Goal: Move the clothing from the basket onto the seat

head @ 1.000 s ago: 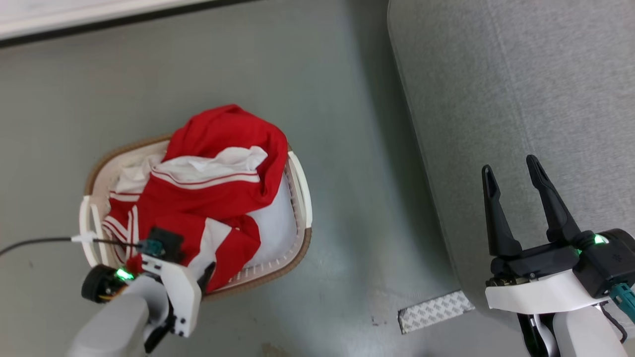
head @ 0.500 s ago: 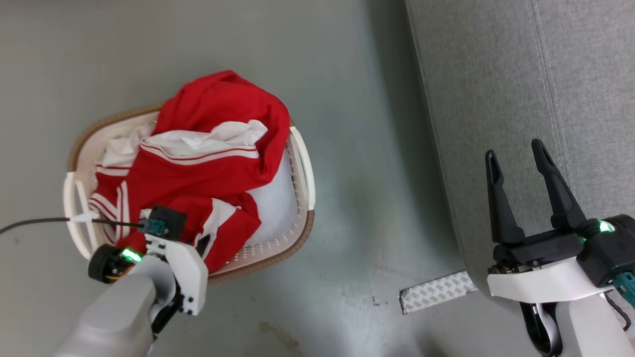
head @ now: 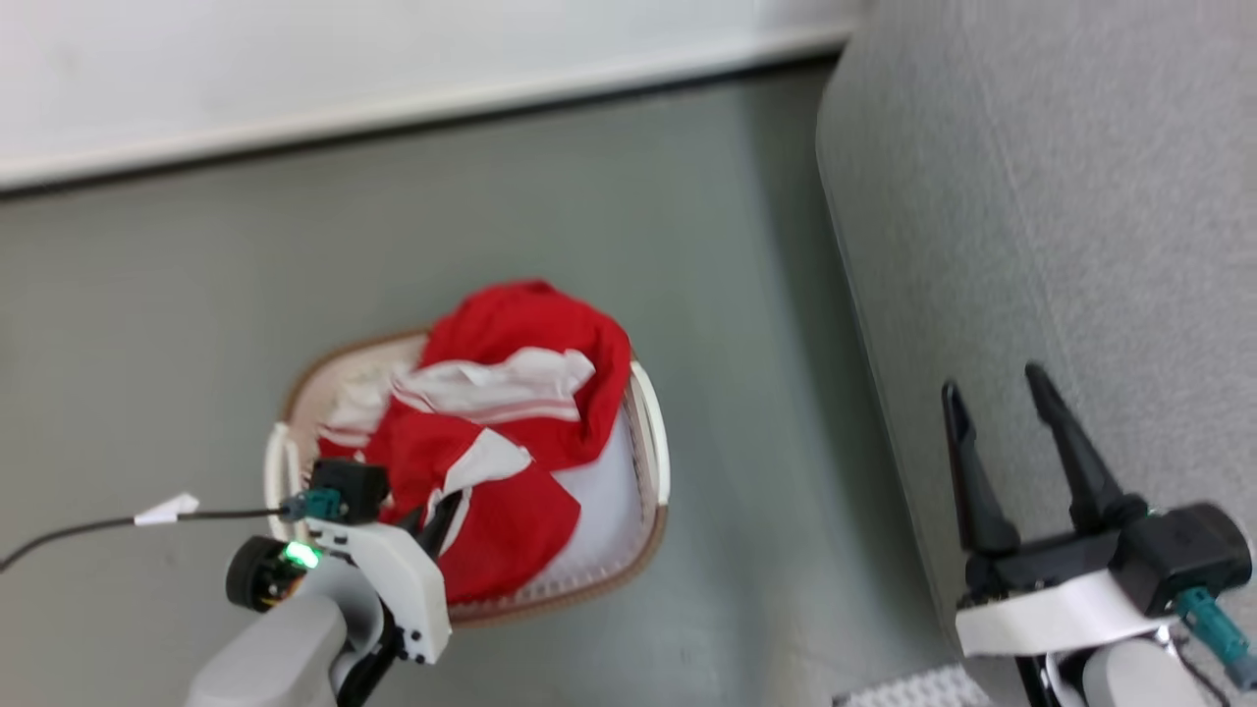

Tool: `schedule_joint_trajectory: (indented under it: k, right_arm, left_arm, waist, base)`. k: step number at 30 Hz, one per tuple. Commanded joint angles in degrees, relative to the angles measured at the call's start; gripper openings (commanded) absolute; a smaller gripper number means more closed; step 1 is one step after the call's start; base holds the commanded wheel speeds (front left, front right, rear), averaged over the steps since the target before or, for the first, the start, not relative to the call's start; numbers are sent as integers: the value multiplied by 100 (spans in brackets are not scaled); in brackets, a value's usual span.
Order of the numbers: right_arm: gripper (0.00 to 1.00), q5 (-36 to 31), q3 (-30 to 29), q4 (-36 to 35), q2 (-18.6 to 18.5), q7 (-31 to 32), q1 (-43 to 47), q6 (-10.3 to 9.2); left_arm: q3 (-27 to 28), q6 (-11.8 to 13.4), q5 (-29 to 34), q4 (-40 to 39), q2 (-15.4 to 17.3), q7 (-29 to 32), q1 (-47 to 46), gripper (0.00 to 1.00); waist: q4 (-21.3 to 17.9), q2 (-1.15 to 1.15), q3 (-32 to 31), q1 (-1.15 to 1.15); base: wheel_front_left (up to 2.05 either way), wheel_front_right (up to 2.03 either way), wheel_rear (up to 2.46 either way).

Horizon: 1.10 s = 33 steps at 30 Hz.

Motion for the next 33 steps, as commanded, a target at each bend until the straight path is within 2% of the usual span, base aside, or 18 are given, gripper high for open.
schedule_joint_trajectory:
  k: [1,10,17,22,33]
  right_arm:
    - [100,4,-10,49,-19,-20,141,-13]
    - [100,-72,-90,263,-20,-20,880,-12]
    - [100,-103,-145,315,-18,-20,1371,-12]
    - [100,-120,-141,312,-19,-19,1568,-13]
    - [100,-174,-46,264,-19,-20,1668,-12]
  left_arm:
    - [31,12,-79,-34,-15,-87,106,0]
    - [265,96,-43,-350,-51,-204,712,0]
    - [754,486,107,-1330,181,-201,1335,0]
    - [1139,832,201,-2230,394,-202,1799,0]
    - [1439,1278,348,-3588,778,-202,2367,0]
  waist:
    - [268,0,-665,0]
    - [540,0,-1921,0]
    - [700,0,-2664,0]
    - [785,0,-2932,0]
    - [886,0,-3182,0]
  base:
    - [0,0,0]
    - [0,0,0]
    - [0,0,0]
    - [0,0,0]
    - [0,0,0]
